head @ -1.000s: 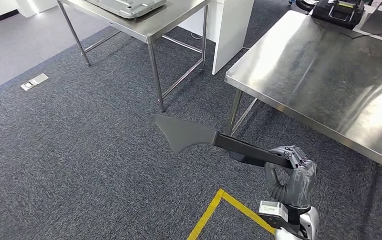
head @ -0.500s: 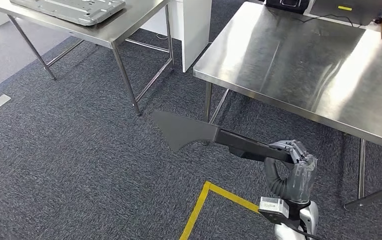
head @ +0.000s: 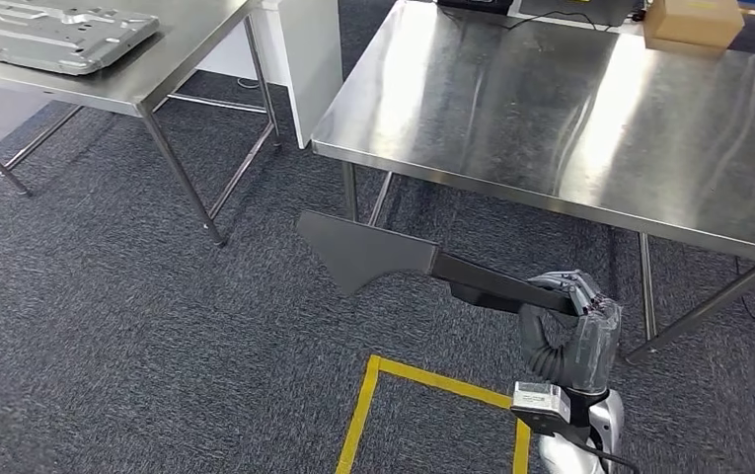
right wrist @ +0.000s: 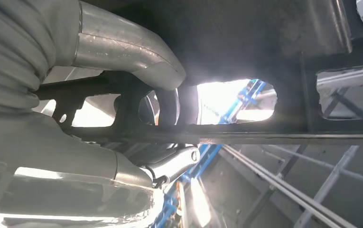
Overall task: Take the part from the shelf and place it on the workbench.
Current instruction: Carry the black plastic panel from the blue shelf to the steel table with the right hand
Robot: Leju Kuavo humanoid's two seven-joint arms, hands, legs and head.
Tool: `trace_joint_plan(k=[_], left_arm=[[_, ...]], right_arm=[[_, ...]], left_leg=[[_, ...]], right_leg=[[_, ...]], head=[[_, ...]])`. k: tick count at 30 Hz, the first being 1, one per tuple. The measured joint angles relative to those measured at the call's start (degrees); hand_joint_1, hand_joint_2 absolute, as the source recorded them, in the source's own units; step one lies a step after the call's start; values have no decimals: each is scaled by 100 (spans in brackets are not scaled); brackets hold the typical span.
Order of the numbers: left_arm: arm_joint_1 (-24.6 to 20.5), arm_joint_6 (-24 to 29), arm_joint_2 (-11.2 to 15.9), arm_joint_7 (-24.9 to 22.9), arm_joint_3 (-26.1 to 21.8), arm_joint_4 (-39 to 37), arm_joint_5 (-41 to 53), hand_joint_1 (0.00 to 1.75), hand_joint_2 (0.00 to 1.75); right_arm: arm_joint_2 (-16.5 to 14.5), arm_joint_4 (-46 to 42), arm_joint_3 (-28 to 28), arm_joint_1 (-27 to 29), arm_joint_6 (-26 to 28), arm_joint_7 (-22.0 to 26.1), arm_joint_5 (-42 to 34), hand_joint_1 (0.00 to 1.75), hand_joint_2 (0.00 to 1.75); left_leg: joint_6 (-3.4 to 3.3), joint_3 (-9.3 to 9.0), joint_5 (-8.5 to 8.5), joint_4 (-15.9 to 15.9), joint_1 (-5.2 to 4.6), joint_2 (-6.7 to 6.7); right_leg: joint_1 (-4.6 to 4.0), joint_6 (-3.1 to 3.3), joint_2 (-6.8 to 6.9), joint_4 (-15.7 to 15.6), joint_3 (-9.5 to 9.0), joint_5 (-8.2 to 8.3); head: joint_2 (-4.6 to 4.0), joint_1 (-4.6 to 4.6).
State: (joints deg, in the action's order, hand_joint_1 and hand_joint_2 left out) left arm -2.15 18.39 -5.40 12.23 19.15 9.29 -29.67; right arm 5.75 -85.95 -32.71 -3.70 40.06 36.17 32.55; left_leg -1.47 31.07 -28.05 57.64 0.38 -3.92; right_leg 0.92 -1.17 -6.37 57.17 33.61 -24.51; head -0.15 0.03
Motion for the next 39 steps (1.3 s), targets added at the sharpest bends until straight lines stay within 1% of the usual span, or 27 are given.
trace_joint_plan(k=[1, 2, 3, 4, 6, 7, 8, 9, 10, 11, 12, 13, 14, 15, 16, 18, 19, 24, 27, 30, 32, 33, 34, 36, 37, 38, 39], left_arm=[[-2, -16, 1, 18, 0, 0, -1, 0, 175], [-8, -37, -2, 32, 0, 0, -1, 0, 175], [-14, -55, -6, 46, 0, 0, -2, 0, 175], [-18, -66, -9, 58, 0, 0, -2, 0, 175], [-10, -85, -13, 76, 0, 0, -1, 0, 175], [-3, -93, -13, 82, 0, 0, -1, 0, 175], [1, -106, -12, 89, 0, 0, -1, 0, 175], [3, -119, -11, 96, 0, 0, -1, 0, 175], [2, -131, -11, 101, 0, 0, -2, 0, 175], [0, -142, -13, 107, 0, 0, -2, 0, 175], [-3, -146, -15, 110, 0, 0, -2, 0, 175], [-6, -149, -16, 115, 0, 0, -2, 0, 175], [-8, -153, -15, 121, 0, 0, -2, 0, 175], [-7, -161, -11, 130, 0, 0, -4, 0, 175], [-5, -175, -9, 144, 0, 0, -7, 0, 175], [0, -216, -3, 180, 0, 0, -14, 0, 175], [0, -239, -3, 201, 0, 0, -16, 0, 175], [-1, -302, -7, 275, 0, 0, -34, 0, 175], [0, -334, -3, 290, 0, 0, -38, 0, 175], [1, -341, 3, 294, 0, 0, -41, 0, 175], [-1, -342, -4, 298, 0, 0, -41, 0, 175], [-4, -342, -8, 302, 0, 0, -41, 0, 175], [-7, -341, -13, 305, 0, 0, -41, 0, 175], [-9, -340, -19, 309, 0, 0, -41, 0, 175], [-6, -339, -23, 308, 0, 0, -42, 0, 175], [-3, -339, -27, 304, 0, 0, -42, 0, 175], [-1, -339, -28, 299, 0, 0, -43, 0, 175]], right_arm=[[0, 2, -4, -8, 0, -3, 1, 175, 175], [2, 3, -9, -9, 0, -6, 2, 175, 175], [4, 4, -14, -15, 0, -8, 5, 175, 175], [3, 4, -19, -25, 0, -8, 18, 175, 175], [-1, 6, -25, -42, 0, -1, 73, 175, 175], [-4, 7, -25, -37, 0, 7, 110, 175, 175], [-5, 8, -22, -24, 0, 13, 145, 175, 175], [-7, 9, -19, -11, 0, 17, 172, 175, 175], [-7, 9, -13, -3, 0, 22, 194, 175, 175], [-7, 9, -8, 1, 0, 24, 207, 175, 175], [-8, 10, -2, 0, 0, 26, 213, 175, 175], [-14, 10, 2, 1, 0, 29, 219, 175, 175], [-21, 10, 3, 2, 0, 32, 226, 175, 175], [-28, 10, 5, 7, 0, 34, 237, 175, 175], [-36, 10, 9, 13, 0, 37, 252, 175, 175], [-45, 11, 22, 20, 0, 38, 284, 175, 175], [-51, 10, 29, 23, 0, 38, 301, 175, 175], [-74, 9, 39, 46, 0, 38, 363, 175, 175], [-84, 9, 41, 56, 0, 38, 385, 175, 175], [-101, -1, 42, 73, 0, 38, 397, 175, 175], [-113, -28, 50, 81, 0, 38, 398, 175, 175], [-116, -40, 56, 80, 0, 38, 399, 175, 175], [-116, -48, 61, 83, 0, 38, 402, 175, 175], [-111, -48, 69, 102, 0, 37, 406, 175, 175], [-109, -47, 72, 122, 0, 33, 409, 175, 175], [-106, -47, 75, 138, 0, 27, 414, 175, 175], [-105, -48, 78, 146, 0, 19, 425, 175, 175]], left_leg=[[-19, 2, 18, -14, -11, 64], [-52, -2, 46, -43, -11, 129], [-91, -5, 75, -78, -3, 193], [-125, -8, 101, -112, 9, 265], [-157, -3, 118, -138, 11, 395], [-158, 4, 117, -136, 6, 456], [-158, 10, 116, -135, 3, 507], [-155, 13, 115, -133, 3, 543], [-149, 9, 112, -131, 7, 574], [-136, 0, 106, -128, 12, 595], [-114, -9, 97, -122, 8, 608], [-83, -14, 86, -112, -1, 617], [-56, -13, 75, -101, -13, 621], [-63, -7, 67, -90, -25, 621], [-94, 0, 69, -83, -26, 618], [-171, 4, 85, -85, -12, 610], [-179, 2, 95, -95, -4, 608], [-115, -12, 127, -141, 29, 608], [-91, 7, 108, -115, 30, 606], [-109, 19, 100, -108, 12, 605], [-101, -50, 158, -237, 46, 611], [-99, -91, 195, -313, 67, 618], [-93, -129, 229, -376, 90, 626], [-92, -137, 240, -395, 90, 636], [-84, -137, 235, -393, 92, 634], [-70, -139, 225, -387, 97, 633], [-46, -144, 210, -375, 110, 632]], right_leg=[[3, -35, -56, -11, 30, 20], [7, -66, -44, 6, 66, 21], [-10, -84, 45, 80, 126, -21], [-26, -89, 182, 258, 227, -119], [-33, -72, 474, 941, 546, -452], [-22, -79, 532, 1319, 712, -604], [-6, -104, 560, 1569, 809, -688], [13, -147, 576, 1604, 795, -682], [37, -204, 594, 1390, 655, -590], [63, -260, 625, 984, 416, -446], [81, -293, 666, 553, 178, -323], [80, -293, 692, 211, -10, -227], [79, -275, 708, 13, -119, -178], [80, -244, 709, -47, -149, -167], [77, -222, 694, -52, -158, -152], [77, -212, 686, -52, -159, -146], [62, -209, 683, -52, -158, -147], [22, -180, 681, -49, -150, -145], [45, -145, 681, -51, -146, -136], [56, -161, 682, -67, -153, -125], [37, -180, 682, -52, -139, -138], [30, -177, 677, 66, -77, -204], [26, -168, 671, 312, 45, -319], [44, -163, 660, 1055, 416, -608], [56, -187, 660, 1359, 574, -693], [73, -232, 660, 1478, 646, -695], [93, -297, 662, 1376, 609, -612]], head=[[0, 1], [0, -3], [0, 5], [0, 19], [0, 44], [0, 50], [0, 48], [0, 51], [0, 51], [0, 52], [0, 51], [0, 49], [0, 41], [0, 27], [0, 18], [0, 5], [0, 3], [0, 0], [0, -2], [0, -3], [0, 0], [0, 6], [0, 14], [0, 24], [0, 27], [0, 26], [0, 27]])
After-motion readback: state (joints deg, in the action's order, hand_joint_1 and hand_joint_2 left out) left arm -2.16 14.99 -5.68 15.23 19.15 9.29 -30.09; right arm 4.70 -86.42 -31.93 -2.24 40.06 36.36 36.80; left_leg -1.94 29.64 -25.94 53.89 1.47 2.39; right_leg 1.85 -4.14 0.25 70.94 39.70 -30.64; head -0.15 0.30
